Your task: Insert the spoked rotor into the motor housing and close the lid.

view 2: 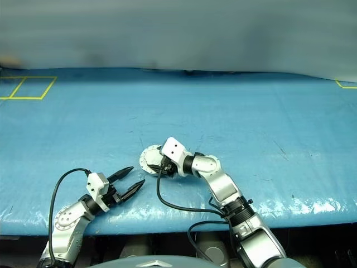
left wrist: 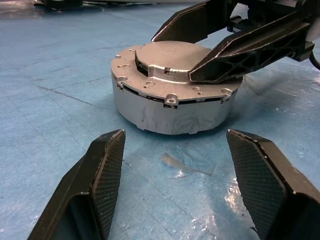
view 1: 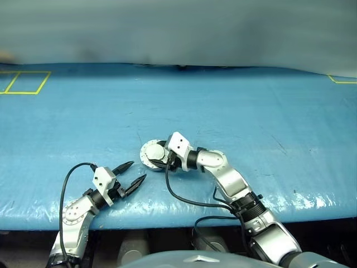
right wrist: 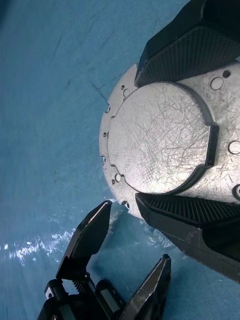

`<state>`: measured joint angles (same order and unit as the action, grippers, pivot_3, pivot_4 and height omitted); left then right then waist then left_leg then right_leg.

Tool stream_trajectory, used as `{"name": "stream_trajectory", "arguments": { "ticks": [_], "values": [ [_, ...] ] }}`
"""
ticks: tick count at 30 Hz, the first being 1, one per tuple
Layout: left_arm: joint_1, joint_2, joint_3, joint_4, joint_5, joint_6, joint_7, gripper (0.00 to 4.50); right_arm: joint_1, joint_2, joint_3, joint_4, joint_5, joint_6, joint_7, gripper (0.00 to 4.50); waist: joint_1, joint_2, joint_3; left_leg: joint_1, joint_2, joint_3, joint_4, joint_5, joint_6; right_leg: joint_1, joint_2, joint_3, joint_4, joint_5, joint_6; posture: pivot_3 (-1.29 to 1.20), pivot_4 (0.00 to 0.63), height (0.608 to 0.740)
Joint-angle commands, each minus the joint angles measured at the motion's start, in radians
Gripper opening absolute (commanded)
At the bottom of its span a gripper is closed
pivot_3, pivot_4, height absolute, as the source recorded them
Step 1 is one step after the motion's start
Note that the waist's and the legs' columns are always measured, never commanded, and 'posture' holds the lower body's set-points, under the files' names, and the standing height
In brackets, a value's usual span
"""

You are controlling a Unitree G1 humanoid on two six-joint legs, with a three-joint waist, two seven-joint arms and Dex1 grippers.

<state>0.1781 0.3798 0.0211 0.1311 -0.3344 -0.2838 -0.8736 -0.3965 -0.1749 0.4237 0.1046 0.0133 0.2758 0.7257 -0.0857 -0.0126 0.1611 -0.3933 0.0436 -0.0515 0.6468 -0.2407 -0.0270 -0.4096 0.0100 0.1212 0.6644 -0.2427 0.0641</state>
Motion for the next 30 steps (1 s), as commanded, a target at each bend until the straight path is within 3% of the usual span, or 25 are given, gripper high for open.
{"name": "stream_trajectory", "arguments": {
  "ticks": [1,14,18,25,26,30],
  "values": [
    [0.001,0.003,0.007,-0.048,-0.016,0.011,0.0,3.42,0.021,-0.015,0.042,0.066,-0.066,0.081,-0.033,3.0,0.0,0.0,-0.001,0.0,0.0,0.0,0.0,0.0,0.0,0.0,0.0,0.0,0.0,0.0,0.0,0.0,0.15,0.74],
    [-0.043,-0.04,0.056,-0.07,-0.131,0.084,0.0,3.42,0.035,-0.017,0.048,0.04,-0.048,0.109,-0.022,3.0,-0.001,0.0,-0.008,0.001,0.0,0.0,0.0,0.0,0.0,0.0,0.0,0.0,0.0,0.0,-0.001,0.0,0.15,0.74],
    [-0.066,-0.025,0.048,-0.066,-0.138,0.107,-0.034,2.61,0.037,-0.017,0.044,0.037,-0.05,0.107,-0.032,3.0,-0.001,0.0,-0.008,0.001,0.0,0.0,0.0,0.0,0.0,0.0,0.0,0.0,0.0,0.0,-0.001,0.0,0.15,0.74],
    [-0.126,-0.006,0.012,-0.001,-0.062,0.109,-0.051,0.19,0.042,-0.013,0.039,0.034,-0.05,0.105,-0.048,3.0,0.0,0.0,-0.008,0.001,0.0,0.0,0.0,0.0,0.0,0.0,0.0,0.0,0.0,0.0,-0.001,0.0,0.15,0.74],
    [-0.138,-0.006,0.009,0.014,-0.049,0.103,-0.05,0.02,0.043,-0.014,0.037,0.033,-0.049,0.105,-0.05,3.0,0.0,0.0,-0.008,0.001,0.0,0.0,0.0,0.0,0.0,0.0,0.0,0.0,0.0,0.0,-0.001,0.0,0.15,0.74],
    [-0.169,-0.007,-0.002,0.062,0.011,0.081,-0.023,0.02,0.046,-0.015,0.032,0.027,-0.047,0.107,-0.055,3.0,0.001,0.0,-0.008,0.0,0.0,0.0,-0.001,0.0,0.0,0.0,0.0,0.0,0.0,0.0,-0.001,0.0,0.15,0.74]
  ]
}}
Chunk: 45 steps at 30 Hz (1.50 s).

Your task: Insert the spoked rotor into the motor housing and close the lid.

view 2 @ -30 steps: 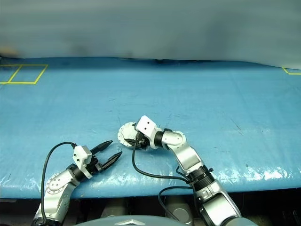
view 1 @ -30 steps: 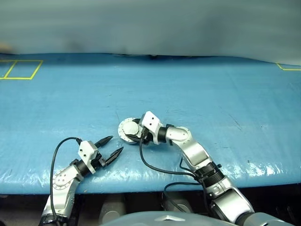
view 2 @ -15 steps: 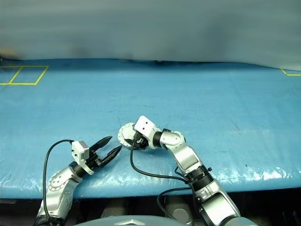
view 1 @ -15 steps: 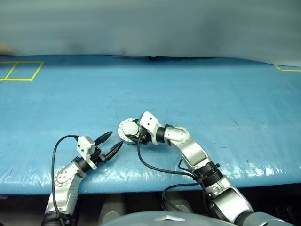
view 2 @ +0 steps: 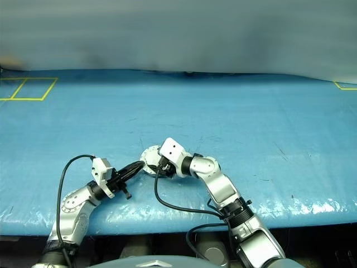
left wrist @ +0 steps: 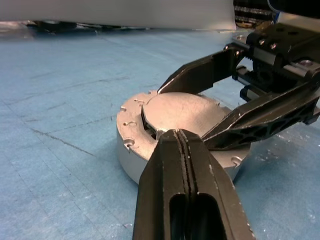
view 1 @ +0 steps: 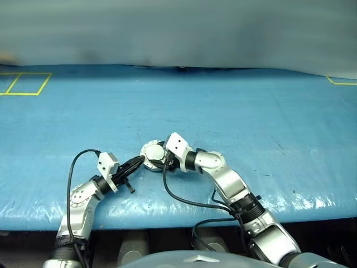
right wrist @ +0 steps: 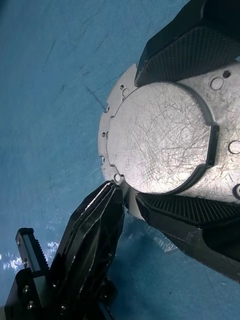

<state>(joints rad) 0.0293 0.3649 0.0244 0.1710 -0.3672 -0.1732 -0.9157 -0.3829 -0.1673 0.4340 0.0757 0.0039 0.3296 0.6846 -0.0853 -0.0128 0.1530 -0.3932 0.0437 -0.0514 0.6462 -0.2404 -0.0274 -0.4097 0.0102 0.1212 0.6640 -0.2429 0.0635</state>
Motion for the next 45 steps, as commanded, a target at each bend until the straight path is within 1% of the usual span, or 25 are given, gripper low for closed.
{"name": "stream_trajectory", "arguments": {
  "ticks": [1,5,16,18,19,20,21,25,28,31,34,37,39,41,45],
  "values": [
    [-0.024,0.01,-0.01,0.032,0.059,-0.03,0.024,0.02,0.033,-0.023,0.021,0.055,-0.038,0.053,-0.015,3.0,0.001,0.0,0.0,0.0,0.0,0.0,0.0,0.0,0.0,0.0,0.0,0.0,0.0,0.0,0.0,0.0,0.15,0.74],
    [-0.028,0.012,-0.028,0.053,0.106,-0.034,0.036,0.02,0.036,-0.025,0.02,0.047,-0.035,0.055,-0.018,3.0,0.002,0.001,-0.002,0.001,0.0,0.0,0.0,0.0,0.0,0.001,-0.001,0.0,0.0,0.0,0.0,0.0,0.15,0.74],
    [-0.019,0.015,-0.052,0.046,0.112,-0.02,0.029,0.02,0.044,-0.023,0.014,0.022,-0.007,0.072,-0.002,3.0,0.006,0.002,-0.007,0.001,0.0,0.0,0.0,0.0,0.0,0.001,-0.001,0.0,-0.002,0.0,0.0,0.0,0.15,0.74],
    [-0.018,0.018,-0.053,0.048,0.112,-0.022,0.029,0.0,0.05,-0.029,0.013,0.001,0.004,0.068,0.014,3.72,0.007,0.002,-0.007,0.001,0.0,0.0,0.0,0.0,0.0,0.001,-0.001,0.0,-0.002,0.0,0.0,0.0,0.15,0.74],
    [-0.018,0.019,-0.054,0.049,0.112,-0.023,0.029,0.0,0.055,-0.03,0.01,-0.015,0.013,0.061,0.021,3.96,0.008,0.002,-0.007,0.001,0.0,0.0,0.0,0.0,0.0,0.001,-0.001,0.0,-0.002,0.0,0.0,0.0,0.15,0.74],
    [-0.018,0.02,-0.055,0.05,0.112,-0.024,0.029,0.0,0.06,-0.03,0.004,-0.032,0.024,0.054,0.026,4.31,0.008,0.002,-0.007,0.001,0.0,0.0,0.0,0.0,0.0,0.001,-0.001,0.0,-0.002,0.0,0.0,0.0,0.15,0.74],
    [-0.018,0.021,-0.056,0.051,0.112,-0.024,0.029,0.0,0.065,-0.029,-0.004,-0.049,0.036,0.048,0.031,4.47,0.009,0.002,-0.007,0.001,0.0,0.0,0.0,0.0,0.0,0.001,-0.001,0.0,-0.003,0.0,0.0,0.0,0.15,0.74],
    [-0.018,0.022,-0.058,0.056,0.112,-0.026,0.027,0.0,0.087,-0.016,-0.064,-0.134,0.118,0.064,0.043,4.47,0.012,0.002,-0.007,-0.001,-0.001,0.0,-0.001,0.0,0.0,0.001,-0.001,0.0,-0.003,0.0,0.0,0.0,0.15,0.74],
    [-0.017,0.022,-0.058,0.06,0.112,-0.025,0.024,0.0,0.103,0.013,-0.144,-0.213,0.221,0.123,0.033,4.47,0.014,0.002,-0.006,-0.002,-0.001,0.0,-0.002,0.0,0.0,0.0,-0.001,0.0,-0.004,0.0,0.0,0.0,0.15,0.74],
    [-0.016,0.021,-0.057,0.062,0.112,-0.026,0.024,0.0,0.112,0.049,-0.231,-0.259,0.314,0.211,-0.015,4.47,0.016,0.003,-0.005,-0.003,-0.001,-0.001,-0.002,0.0,0.0,-0.001,-0.001,0.0,-0.004,0.0,0.0,0.0,0.15,0.74],
    [-0.015,0.021,-0.057,0.063,0.113,-0.029,0.025,0.0,0.117,0.058,-0.309,-0.257,0.388,0.317,-0.059,4.47,0.019,0.003,-0.005,-0.003,-0.001,-0.001,-0.001,0.0,0.0,-0.001,-0.001,0.0,-0.004,0.0,0.0,0.0,0.15,0.74],
    [-0.014,0.02,-0.058,0.062,0.114,-0.031,0.027,0.0,0.121,0.051,-0.364,-0.226,0.431,0.43,-0.105,4.47,0.019,0.003,-0.005,-0.004,-0.001,0.0,-0.002,0.0,0.0,-0.001,-0.002,0.0,-0.005,0.0,0.0,0.0,0.15,0.74],
    [-0.011,0.021,-0.059,0.059,0.116,-0.034,0.028,0.0,0.132,0.056,-0.406,-0.206,0.494,0.523,-0.114,4.47,0.019,0.003,-0.005,-0.005,-0.001,0.0,-0.002,0.0,0.0,-0.002,-0.002,0.0,-0.005,0.0,0.0,0.0,0.15,0.74],
    [-0.009,0.021,-0.059,0.056,0.117,-0.036,0.03,0.0,0.143,0.065,-0.43,-0.199,0.551,0.596,-0.112,4.47,0.018,0.004,-0.004,-0.005,-0.001,-0.001,-0.002,0.0,0.0,-0.002,-0.002,0.0,-0.005,0.0,0.0,0.0,0.15,0.74],
    [-0.005,0.023,-0.058,0.054,0.118,-0.041,0.033,0.0,0.156,0.091,-0.453,-0.172,0.609,0.686,-0.128,4.47,0.016,0.004,-0.004,-0.005,-0.001,-0.001,-0.003,0.0,0.0,-0.003,-0.001,0.0,-0.005,0.0,0.0,0.0,0.15,0.74]
  ]
}}
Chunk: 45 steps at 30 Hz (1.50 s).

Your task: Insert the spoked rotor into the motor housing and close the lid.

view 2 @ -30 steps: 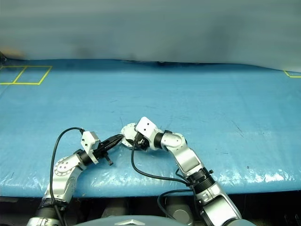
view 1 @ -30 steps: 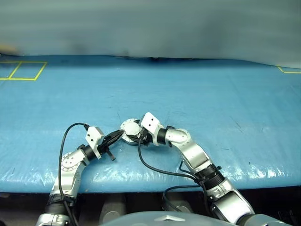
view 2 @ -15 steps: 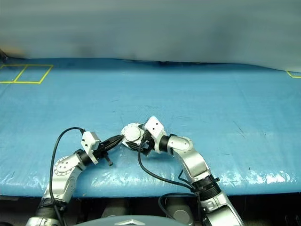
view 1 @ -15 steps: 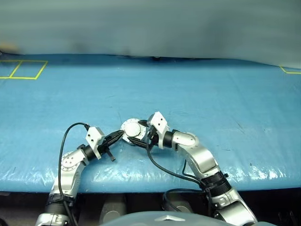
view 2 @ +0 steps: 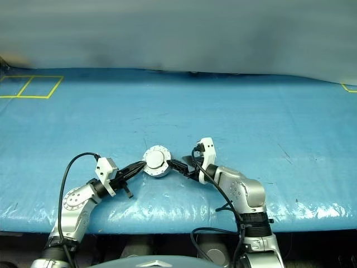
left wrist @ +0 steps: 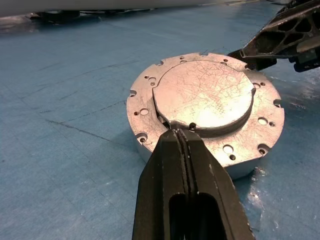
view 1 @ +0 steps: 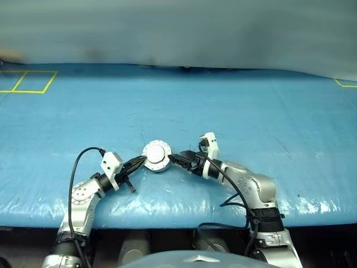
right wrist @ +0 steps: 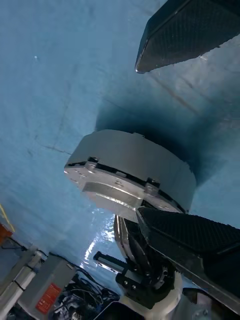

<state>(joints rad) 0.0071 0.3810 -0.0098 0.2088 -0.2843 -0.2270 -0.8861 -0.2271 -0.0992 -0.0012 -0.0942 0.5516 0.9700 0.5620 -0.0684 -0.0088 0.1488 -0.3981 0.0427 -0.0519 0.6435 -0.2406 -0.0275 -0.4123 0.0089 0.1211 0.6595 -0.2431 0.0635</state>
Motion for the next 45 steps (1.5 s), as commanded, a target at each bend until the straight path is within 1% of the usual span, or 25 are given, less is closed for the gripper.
{"name": "stream_trajectory", "arguments": {
  "ticks": [1,4,8,9,10,13,17,18,19,22,26,29,31,35,36,37,39,44,45],
  "values": [
    [0.018,0.008,-0.023,0.015,0.036,0.011,0.005,0.0,0.0,0.036,-0.032,0.006,0.082,0.061,-0.008,4.47,-0.001,0.0,0.0,0.0,0.0,0.0,0.0,0.0,0.0,0.0,0.0,0.0,0.0,0.0,0.0,0.0,0.15,0.74],
    [0.022,0.008,-0.024,0.011,0.037,0.009,0.009,0.0,-0.009,0.074,-0.073,0.026,0.136,0.094,-0.023,4.47,-0.001,0.0,0.0,0.0,0.0,0.0,0.0,0.0,0.0,0.0,0.0,0.0,0.0,0.0,0.0,0.0,0.15,0.74],
    [0.027,0.009,-0.025,0.006,0.039,0.009,0.013,0.0,-0.024,0.101,-0.096,0.057,0.165,0.104,-0.048,4.47,-0.001,0.0,0.0,-0.001,0.0,0.0,0.0,0.0,0.0,0.0,0.0,0.0,0.0,0.0,0.0,0.0,0.15,0.74],
    [0.027,0.009,-0.025,0.005,0.039,0.009,0.013,0.0,-0.027,0.106,-0.101,0.065,0.171,0.107,-0.053,4.1,-0.002,0.0,0.0,-0.001,0.0,0.0,0.0,0.0,0.0,0.0,0.0,0.0,0.0,0.0,0.0,0.0,0.15,0.74],
    [0.028,0.01,-0.025,0.005,0.04,0.009,0.013,0.0,-0.028,0.11,-0.104,0.071,0.175,0.11,-0.058,3.86,-0.002,0.0,0.0,-0.001,0.0,0.0,0.0,0.0,0.0,0.0,0.0,0.0,0.0,0.0,0.0,0.0,0.15,0.74],
    [0.029,0.009,-0.024,0.004,0.04,0.01,0.014,0.0,-0.03,0.124,-0.119,0.086,0.189,0.117,-0.073,2.89,-0.002,0.0,0.0,-0.001,0.0,0.0,0.0,0.0,0.0,-0.001,0.0,0.0,0.0,0.0,0.0,0.0,0.15,0.74],
    [0.03,0.008,-0.024,0.002,0.038,0.013,0.015,0.0,-0.026,0.117,-0.109,0.087,0.195,0.117,-0.072,1.57,-0.001,0.001,0.0,-0.001,0.0,0.0,-0.001,0.0,0.0,-0.001,0.0,0.0,0.0,0.0,0.0,0.0,0.15,0.74],
    [0.03,0.008,-0.024,0.002,0.037,0.014,0.015,0.0,-0.025,0.115,-0.107,0.086,0.195,0.117,-0.073,1.29,-0.001,0.001,0.0,-0.001,0.0,0.0,-0.001,0.0,0.0,0.0,0.0,0.0,0.0,0.0,0.0,0.0,0.15,0.74],
    [0.03,0.007,-0.024,0.002,0.036,0.015,0.015,0.0,-0.025,0.114,-0.105,0.086,0.197,0.116,-0.075,1.13,-0.001,0.001,0.0,-0.001,0.0,0.0,-0.001,0.0,0.0,0.0,0.0,0.0,-0.001,0.0,0.0,0.0,0.15,0.74],
    [0.031,0.002,-0.021,0.002,0.027,0.019,0.017,0.0,-0.025,0.111,-0.103,0.087,0.199,0.113,-0.077,1.13,-0.001,0.001,0.001,0.0,0.0,0.0,-0.001,0.0,0.0,0.0,0.0,0.0,0.0,0.0,0.0,0.0,0.15,0.74],
    [0.028,-0.036,0.012,-0.016,-0.032,0.028,0.033,0.0,-0.029,0.111,-0.104,0.091,0.195,0.105,-0.088,1.13,-0.001,0.001,0.001,-0.001,0.0,0.0,-0.001,0.0,0.0,0.0,0.0,0.0,-0.001,0.0,0.0,0.0,0.15,0.74],
    [0.029,-0.084,0.059,-0.075,-0.153,0.092,0.037,0.0,-0.034,0.126,-0.134,0.095,0.222,0.1,-0.1,1.13,-0.003,0.001,0.002,-0.001,0.0,0.0,0.0,0.0,0.0,-0.001,0.0,0.0,0.0,0.0,0.0,0.0,0.15,0.74],
    [0.035,-0.107,0.085,-0.119,-0.243,0.121,0.003,0.0,-0.037,0.132,-0.15,0.089,0.24,0.099,-0.108,1.13,-0.007,0.0,0.005,-0.003,0.0,0.0,0.0,0.0,0.0,-0.002,0.0,0.0,0.0,0.0,0.0,0.0,0.15,0.74],
    [0.04,-0.128,0.117,-0.158,-0.343,0.199,-0.006,0.0,-0.046,0.149,-0.194,0.077,0.28,0.085,-0.125,1.13,-0.009,0.0,0.007,-0.007,0.001,-0.001,-0.001,0.0,0.0,-0.006,0.001,-0.001,0.0,0.001,0.001,0.0,0.15,0.74],
    [0.042,-0.136,0.123,-0.165,-0.369,0.224,-0.003,0.38,-0.051,0.154,-0.209,0.074,0.296,0.081,-0.131,1.13,-0.009,0.0,0.007,-0.008,0.0,-0.002,-0.001,0.0,0.0,-0.007,0.001,-0.001,0.0,0.001,0.003,0.0,0.15,0.74],
    [0.044,-0.143,0.13,-0.171,-0.392,0.246,-0.003,0.56,-0.055,0.159,-0.223,0.07,0.309,0.079,-0.137,1.13,-0.009,0.0,0.007,-0.011,0.0,-0.002,0.0,0.0,0.0,-0.009,0.001,-0.001,0.0,0.002,0.005,0.0,0.15,0.74],
    [0.045,-0.16,0.149,-0.178,-0.434,0.285,0.012,1.26,-0.063,0.167,-0.249,0.061,0.335,0.07,-0.149,1.13,-0.009,0.0,0.008,-0.017,0.0,-0.002,0.001,0.0,0.0,-0.014,0.001,-0.001,0.0,0.004,0.008,0.0,0.15,0.74],
    [0.035,-0.196,0.182,-0.195,-0.509,0.366,0.041,2.93,-0.1,0.203,-0.339,0.048,0.431,0.054,-0.199,1.13,-0.011,0.0,0.01,-0.018,0.0,-0.002,0.001,0.0,0.0,-0.015,0.001,-0.001,0.0,0.004,0.008,0.0,0.15,0.74],
    [0.032,-0.203,0.186,-0.199,-0.531,0.395,0.048,3.32,-0.107,0.21,-0.351,0.041,0.454,0.055,-0.207,1.13,-0.013,0.001,0.011,-0.018,0.0,-0.002,0.001,0.0,0.0,-0.015,0.001,-0.001,0.0,0.004,0.008,0.0,0.15,0.74]
  ]
}}
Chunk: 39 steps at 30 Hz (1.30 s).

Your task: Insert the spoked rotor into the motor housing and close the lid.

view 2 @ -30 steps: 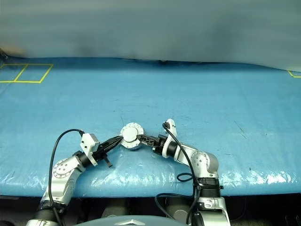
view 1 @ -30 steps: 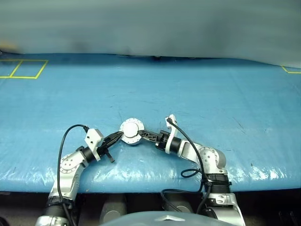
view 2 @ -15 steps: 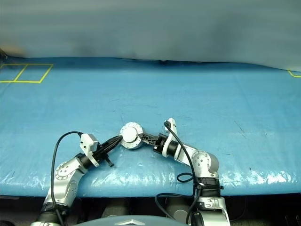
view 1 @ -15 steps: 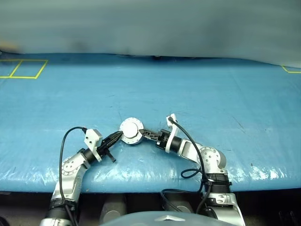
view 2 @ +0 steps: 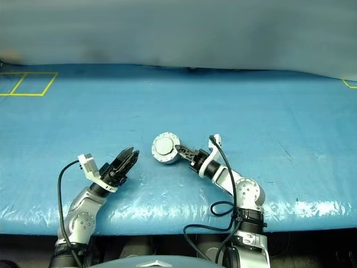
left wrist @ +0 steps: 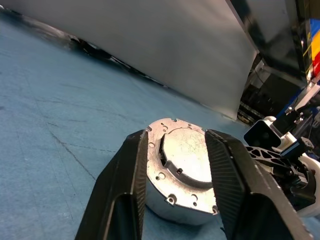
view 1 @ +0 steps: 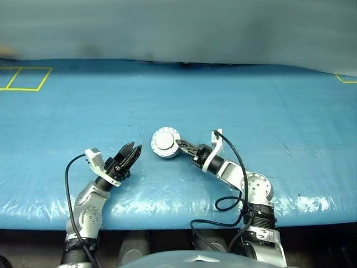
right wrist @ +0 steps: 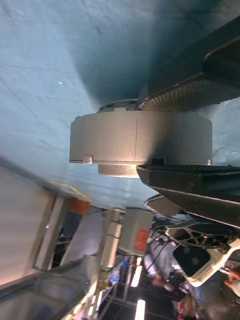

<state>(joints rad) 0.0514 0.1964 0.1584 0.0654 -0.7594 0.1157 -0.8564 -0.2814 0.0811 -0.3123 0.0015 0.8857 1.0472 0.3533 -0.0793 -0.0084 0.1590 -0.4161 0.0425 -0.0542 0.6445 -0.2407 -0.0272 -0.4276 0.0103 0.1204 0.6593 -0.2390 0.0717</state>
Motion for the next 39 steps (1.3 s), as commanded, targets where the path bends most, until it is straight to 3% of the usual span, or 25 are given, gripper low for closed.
{"name": "stream_trajectory", "arguments": {
  "ticks": [1,4,8,13,20,29,33,36,39],
  "values": [
    [-0.014,-0.02,0.018,-0.062,-0.083,0.088,0.015,3.62,-0.058,0.035,-0.048,-0.064,0.139,-0.019,-0.006,1.13,-0.003,0.001,0.001,0.0,0.0,0.0,0.0,0.0,0.0,0.0,0.0,0.0,0.0,0.0,0.0,0.0,0.15,0.74],
    [-0.01,-0.005,0.012,-0.104,-0.241,0.293,-0.01,4.47,-0.068,0.045,-0.044,-0.098,0.196,-0.005,-0.014,1.13,-0.007,0.001,0.001,0.0,0.0,0.0,0.0,0.0,0.0,0.0,0.0,0.0,0.0,0.0,0.0,0.0,0.15,0.74],
    [-0.017,-0.005,0.024,-0.103,-0.348,0.448,0.007,4.47,-0.057,0.053,0.005,-0.139,0.239,0.017,-0.018,1.13,-0.011,0.002,0.002,0.0,0.0,-0.001,0.0,0.0,0.0,0.0,0.0,0.0,0.0,0.0,0.0,0.0,0.15,0.74],
    [-0.029,-0.028,0.048,-0.084,-0.399,0.518,0.031,4.47,-0.033,0.042,0.054,-0.138,0.247,0.027,-0.017,1.13,-0.012,0.002,0.002,0.0,0.0,-0.001,0.0,0.0,0.0,0.0,0.0,-0.001,0.001,0.0,0.0,0.0,0.15,0.74],
    [-0.049,-0.063,0.083,-0.075,-0.423,0.54,0.038,4.47,-0.003,0.024,0.118,-0.155,0.26,0.053,0.001,1.13,-0.008,0.002,0.002,0.0,0.0,-0.001,0.001,0.0,0.0,0.0,0.0,-0.001,0.001,0.0,0.0,0.0,0.15,0.74],
    [-0.069,-0.099,0.075,-0.073,-0.352,0.467,-0.018,4.47,0.028,0.01,0.187,-0.176,0.264,0.066,0.014,1.13,-0.005,0.002,0.002,0.0,0.0,-0.002,0.001,0.0,0.0,0.0,0.0,-0.001,0.001,0.0,-0.001,0.0,0.15,0.74],
    [-0.061,-0.097,0.08,-0.071,-0.394,0.504,-0.093,3.63,0.025,0.009,0.183,-0.169,0.264,0.051,0.002,1.13,-0.006,0.002,0.002,0.0,0.0,-0.002,0.002,0.0,0.0,0.001,0.0,-0.001,0.001,0.0,0.0,0.0,0.15,0.74],
    [-0.059,-0.094,0.082,-0.066,-0.387,0.514,-0.098,2.7,0.022,0.008,0.182,-0.165,0.264,0.039,-0.004,1.13,-0.006,0.002,0.002,0.0,0.0,-0.002,0.002,0.0,0.0,0.001,0.0,-0.001,0.001,0.0,0.0,0.0,0.15,0.74],
    [-0.057,-0.094,0.087,-0.062,-0.388,0.52,-0.083,2.64,0.02,0.012,0.18,-0.161,0.252,0.022,-0.013,1.13,-0.006,0.002,0.002,0.0,0.0,-0.002,0.002,0.0,0.0,0.001,0.0,-0.001,0.001,0.0,0.0,0.0,0.15,0.74]
  ]
}}
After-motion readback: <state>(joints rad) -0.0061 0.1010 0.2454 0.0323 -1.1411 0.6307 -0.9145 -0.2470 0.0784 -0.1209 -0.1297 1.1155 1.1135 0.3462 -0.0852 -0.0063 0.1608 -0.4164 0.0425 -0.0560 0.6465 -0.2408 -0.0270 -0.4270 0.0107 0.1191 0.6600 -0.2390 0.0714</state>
